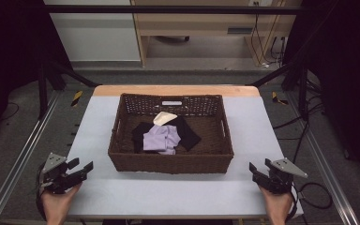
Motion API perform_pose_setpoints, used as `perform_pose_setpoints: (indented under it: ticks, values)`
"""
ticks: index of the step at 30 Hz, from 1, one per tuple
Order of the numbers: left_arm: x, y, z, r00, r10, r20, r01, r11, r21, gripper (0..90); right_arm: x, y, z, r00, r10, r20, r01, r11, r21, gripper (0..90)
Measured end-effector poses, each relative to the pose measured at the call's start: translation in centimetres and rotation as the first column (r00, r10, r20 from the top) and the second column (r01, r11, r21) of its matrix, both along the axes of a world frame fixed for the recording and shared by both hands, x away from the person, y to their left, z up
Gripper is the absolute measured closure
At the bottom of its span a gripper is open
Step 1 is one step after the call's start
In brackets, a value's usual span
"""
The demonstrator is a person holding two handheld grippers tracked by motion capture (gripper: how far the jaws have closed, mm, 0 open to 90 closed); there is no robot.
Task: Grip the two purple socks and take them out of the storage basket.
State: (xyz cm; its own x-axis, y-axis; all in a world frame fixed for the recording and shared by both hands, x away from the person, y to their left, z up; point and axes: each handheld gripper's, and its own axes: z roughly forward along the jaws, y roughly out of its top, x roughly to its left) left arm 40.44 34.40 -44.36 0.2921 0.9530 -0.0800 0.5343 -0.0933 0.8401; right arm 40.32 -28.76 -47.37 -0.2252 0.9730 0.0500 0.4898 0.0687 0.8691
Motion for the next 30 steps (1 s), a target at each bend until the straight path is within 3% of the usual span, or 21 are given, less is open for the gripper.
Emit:
perform_pose_setpoints:
  ticks: [4,22,30]
  values:
    - [-0.3,-0.4,0.6,0.9995,-0.005,0.031,0.005,1.0000,0.002,38.1,0.0,0.2,0.0,1.0000,0.009,0.004,-0.009,1.000,-0.003,34.0]
    - [-0.2,-1.6,3.4,0.9953,-0.037,0.090,0.039,0.9989,-0.025,38.0,-0.1,0.8,0.2,0.9995,0.031,-0.005,-0.031,1.000,-0.002,36.0]
    - [0.3,-2.6,5.3,0.9886,-0.067,0.135,0.069,0.9975,-0.012,41.0,0.0,0.7,0.2,0.9996,0.026,0.006,-0.026,1.000,-0.004,36.0]
